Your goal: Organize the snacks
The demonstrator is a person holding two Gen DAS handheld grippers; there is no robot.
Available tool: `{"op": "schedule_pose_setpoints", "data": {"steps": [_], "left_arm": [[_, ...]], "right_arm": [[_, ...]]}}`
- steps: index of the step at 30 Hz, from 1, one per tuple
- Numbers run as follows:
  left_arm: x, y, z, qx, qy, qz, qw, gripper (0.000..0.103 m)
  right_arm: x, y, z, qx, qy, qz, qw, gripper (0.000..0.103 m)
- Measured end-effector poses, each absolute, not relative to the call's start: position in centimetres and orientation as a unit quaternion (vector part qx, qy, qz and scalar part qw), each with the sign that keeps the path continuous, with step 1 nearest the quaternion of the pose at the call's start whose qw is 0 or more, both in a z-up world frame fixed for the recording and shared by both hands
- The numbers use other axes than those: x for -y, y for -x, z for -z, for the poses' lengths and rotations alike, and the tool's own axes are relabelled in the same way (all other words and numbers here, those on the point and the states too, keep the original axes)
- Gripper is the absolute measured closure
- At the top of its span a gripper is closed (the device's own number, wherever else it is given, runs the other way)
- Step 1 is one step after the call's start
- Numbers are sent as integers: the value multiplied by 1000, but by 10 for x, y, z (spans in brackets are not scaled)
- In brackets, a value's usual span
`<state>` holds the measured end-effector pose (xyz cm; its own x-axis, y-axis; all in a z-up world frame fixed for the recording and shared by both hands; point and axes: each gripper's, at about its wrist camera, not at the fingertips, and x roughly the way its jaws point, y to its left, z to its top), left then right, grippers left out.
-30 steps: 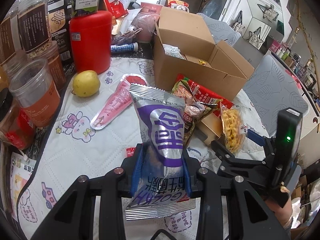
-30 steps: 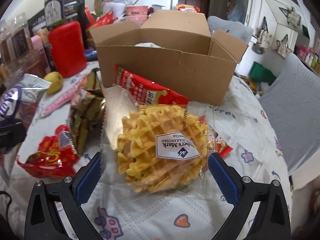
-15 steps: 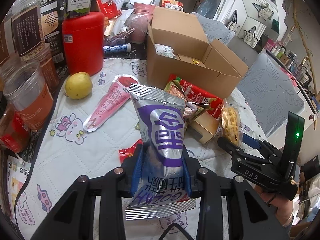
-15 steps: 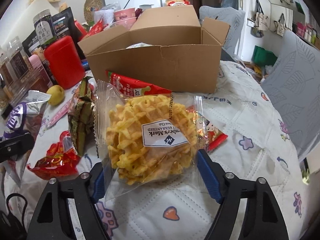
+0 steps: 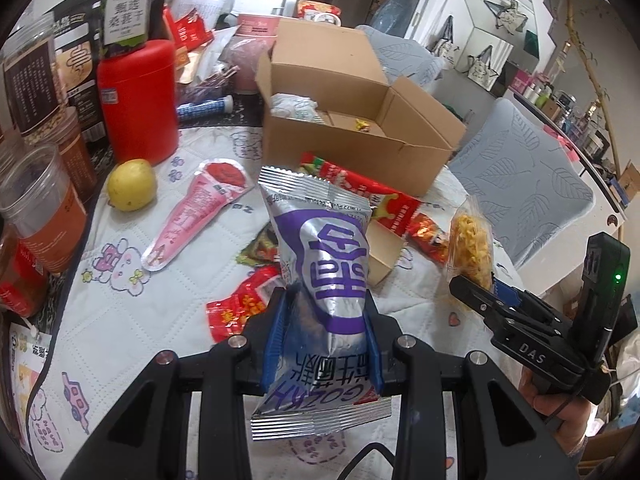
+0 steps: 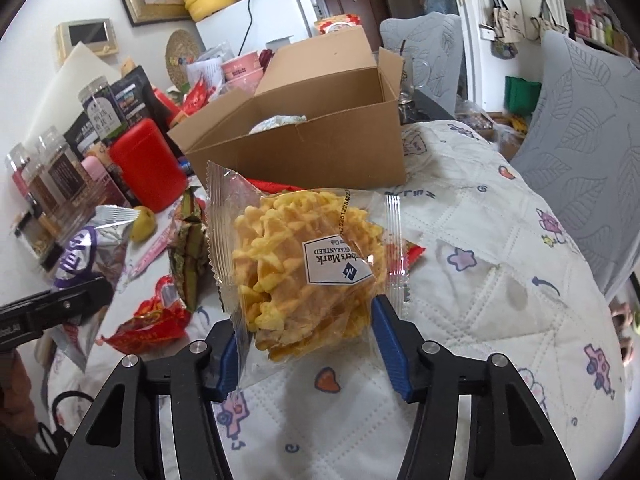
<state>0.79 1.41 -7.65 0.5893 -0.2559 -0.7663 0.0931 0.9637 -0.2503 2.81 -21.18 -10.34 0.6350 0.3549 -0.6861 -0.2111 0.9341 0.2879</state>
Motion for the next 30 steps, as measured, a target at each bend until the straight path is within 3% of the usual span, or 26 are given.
{"op": "schedule_pose_setpoints", "data": {"steps": [17, 30], "left_arm": [[25, 3, 45, -400, 63, 141, 904, 69], [35, -25, 1, -340, 44, 152, 927, 69]], "right_arm": [[232, 14, 64, -343, -105, -174, 917, 46], [237, -1, 16, -287, -86, -192, 935, 46]]}}
